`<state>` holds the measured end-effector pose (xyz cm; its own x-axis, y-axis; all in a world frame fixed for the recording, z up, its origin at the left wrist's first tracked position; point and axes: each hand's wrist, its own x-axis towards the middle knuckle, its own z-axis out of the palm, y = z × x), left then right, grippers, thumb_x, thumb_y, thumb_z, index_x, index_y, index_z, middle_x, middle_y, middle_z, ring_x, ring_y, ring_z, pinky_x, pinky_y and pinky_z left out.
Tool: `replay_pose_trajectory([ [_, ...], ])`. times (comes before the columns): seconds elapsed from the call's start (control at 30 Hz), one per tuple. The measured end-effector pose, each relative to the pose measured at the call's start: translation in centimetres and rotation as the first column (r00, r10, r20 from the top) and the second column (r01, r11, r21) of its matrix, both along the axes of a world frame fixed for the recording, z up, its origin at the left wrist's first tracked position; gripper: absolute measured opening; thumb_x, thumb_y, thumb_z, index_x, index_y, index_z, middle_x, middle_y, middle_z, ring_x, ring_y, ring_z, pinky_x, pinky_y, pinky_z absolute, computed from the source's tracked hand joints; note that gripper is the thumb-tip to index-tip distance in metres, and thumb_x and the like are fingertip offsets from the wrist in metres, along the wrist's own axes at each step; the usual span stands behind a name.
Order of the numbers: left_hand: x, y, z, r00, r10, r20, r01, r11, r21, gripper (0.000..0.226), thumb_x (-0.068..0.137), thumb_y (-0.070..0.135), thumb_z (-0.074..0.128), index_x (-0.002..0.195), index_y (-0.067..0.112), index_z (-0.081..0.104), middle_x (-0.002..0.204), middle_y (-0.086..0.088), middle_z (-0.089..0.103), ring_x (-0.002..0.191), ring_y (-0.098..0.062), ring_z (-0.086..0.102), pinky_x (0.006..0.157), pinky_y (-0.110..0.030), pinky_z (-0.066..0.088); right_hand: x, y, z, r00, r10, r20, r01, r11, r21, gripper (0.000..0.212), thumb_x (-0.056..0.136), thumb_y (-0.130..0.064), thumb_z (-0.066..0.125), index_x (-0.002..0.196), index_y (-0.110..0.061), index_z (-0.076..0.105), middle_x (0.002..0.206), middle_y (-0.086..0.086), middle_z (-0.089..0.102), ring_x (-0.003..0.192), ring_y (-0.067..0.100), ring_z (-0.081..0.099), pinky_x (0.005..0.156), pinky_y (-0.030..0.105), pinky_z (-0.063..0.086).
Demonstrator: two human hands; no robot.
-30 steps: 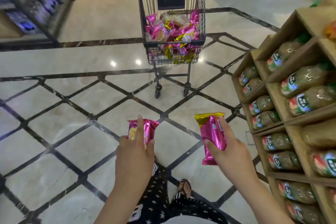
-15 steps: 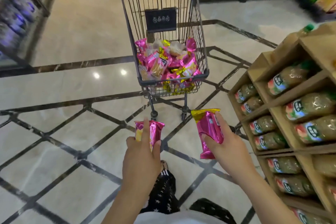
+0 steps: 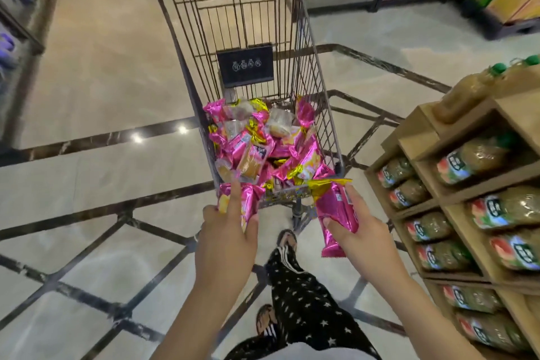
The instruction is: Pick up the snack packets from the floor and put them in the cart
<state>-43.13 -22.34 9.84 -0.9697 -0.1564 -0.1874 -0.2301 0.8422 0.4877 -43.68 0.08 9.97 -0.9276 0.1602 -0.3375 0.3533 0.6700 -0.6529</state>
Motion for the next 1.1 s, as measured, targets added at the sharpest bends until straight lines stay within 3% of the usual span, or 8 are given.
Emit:
replay_pose_trajectory([
  [0.17, -10.0, 0.7, -0.5, 1.000, -0.016, 0.000, 0.016, 0.998, -0.056, 0.072, 0.100, 0.051, 0.040, 0.154, 0.042, -0.008, 0.141, -0.016, 0.037, 0.113, -0.030, 0.054, 0.081, -0.037, 0.052, -10.2, -0.7, -0.5, 1.000, 0.013, -0.007, -0.013, 1.000, 0.003, 0.074, 0.091, -0.047, 0.059, 0.152, -0.041, 0.017, 0.100, -0.006, 0.058, 0.092, 0.022, 0.062, 0.079, 0.033, 0.051],
  [0.3, -16.6, 1.0, -0.8, 1.000, -0.009, 0.018, 0.010, 0.999, -0.046, 0.074, 0.099, 0.052, 0.041, 0.154, 0.041, -0.007, 0.124, -0.014, 0.045, 0.099, -0.029, 0.056, 0.079, -0.037, 0.053, -17.4, -1.8, -1.2, 0.999, 0.030, 0.025, -0.030, 0.999, -0.012, 0.077, 0.090, -0.049, 0.059, 0.152, -0.042, 0.015, 0.098, -0.004, 0.067, 0.081, 0.017, 0.061, 0.072, 0.030, 0.049],
  [0.47, -23.6, -0.1, -0.8, 1.000, 0.018, 0.017, -0.017, 0.998, -0.054, 0.072, 0.100, 0.051, 0.041, 0.156, 0.039, -0.002, 0.138, -0.019, 0.041, 0.111, -0.032, 0.057, 0.087, -0.041, 0.054, -23.7, -3.4, -1.7, 0.997, 0.065, 0.045, -0.065, 0.998, -0.014, 0.078, 0.092, -0.051, 0.056, 0.154, -0.039, 0.011, 0.080, -0.010, 0.064, 0.067, 0.007, 0.060, 0.054, 0.022, 0.041],
  [0.6, -28.9, -2.1, -1.5, 0.999, -0.030, 0.028, 0.032, 0.996, -0.081, 0.070, 0.100, 0.050, 0.041, 0.156, 0.037, 0.002, 0.140, -0.022, 0.041, 0.110, -0.033, 0.058, 0.088, -0.041, 0.052, -26.9, -5.3, -3.0, 0.999, 0.003, 0.049, -0.004, 1.000, 0.029, 0.081, 0.088, -0.058, 0.054, 0.153, -0.043, 0.008, 0.104, 0.010, 0.068, 0.083, 0.023, 0.064, 0.062, 0.029, 0.041],
  [0.67, -31.2, -3.1, -1.9, 0.995, -0.088, 0.044, 0.091, 0.993, -0.072, 0.070, 0.101, 0.050, 0.040, 0.157, 0.035, 0.002, 0.145, -0.023, 0.037, 0.110, -0.033, 0.059, 0.089, -0.041, 0.050, -28.0, -6.6, -4.1, 0.996, -0.025, 0.084, 0.020, 0.998, 0.060, 0.083, 0.087, -0.062, 0.051, 0.152, -0.045, 0.004, 0.110, 0.021, 0.065, 0.074, 0.022, 0.061, 0.056, 0.029, 0.038],
  [0.8, -35.3, -5.4, -3.5, 0.976, -0.212, 0.051, 0.214, 0.976, -0.048, 0.071, 0.101, 0.048, 0.042, 0.157, 0.034, 0.002, 0.155, -0.020, 0.026, 0.133, -0.035, 0.045, 0.100, -0.044, 0.045, -28.2, -9.1, -5.3, 0.981, -0.154, 0.122, 0.137, 0.981, 0.139, 0.081, 0.088, -0.061, 0.051, 0.152, -0.043, 0.003, 0.118, 0.027, 0.061, 0.067, 0.024, 0.060, 0.047, 0.026, 0.032],
  [0.93, -38.1, -7.5, -5.2, 0.914, -0.400, 0.066, 0.404, 0.914, -0.050, 0.072, 0.100, 0.048, 0.043, 0.157, 0.034, 0.000, 0.157, -0.019, 0.024, 0.140, -0.036, 0.035, 0.106, -0.044, 0.041, -26.3, -12.7, -5.6, 0.920, -0.357, 0.163, 0.337, 0.931, 0.138, 0.077, 0.093, -0.052, 0.051, 0.155, -0.035, 0.008, 0.072, 0.004, 0.060, 0.060, 0.018, 0.052, 0.051, 0.031, 0.034],
  [1.1, -40.8, -9.1, -7.0, 0.804, -0.586, 0.102, 0.594, 0.799, -0.094, 0.073, 0.100, 0.049, 0.043, 0.158, 0.028, 0.006, 0.151, -0.025, 0.029, 0.138, -0.039, 0.033, 0.109, -0.045, 0.035, -24.0, -15.9, -8.0, 0.778, -0.586, 0.227, 0.548, 0.809, 0.213, 0.087, 0.086, -0.072, 0.041, 0.155, -0.035, 0.005, 0.085, 0.010, 0.066, 0.083, 0.030, 0.063, 0.067, 0.037, 0.049],
])
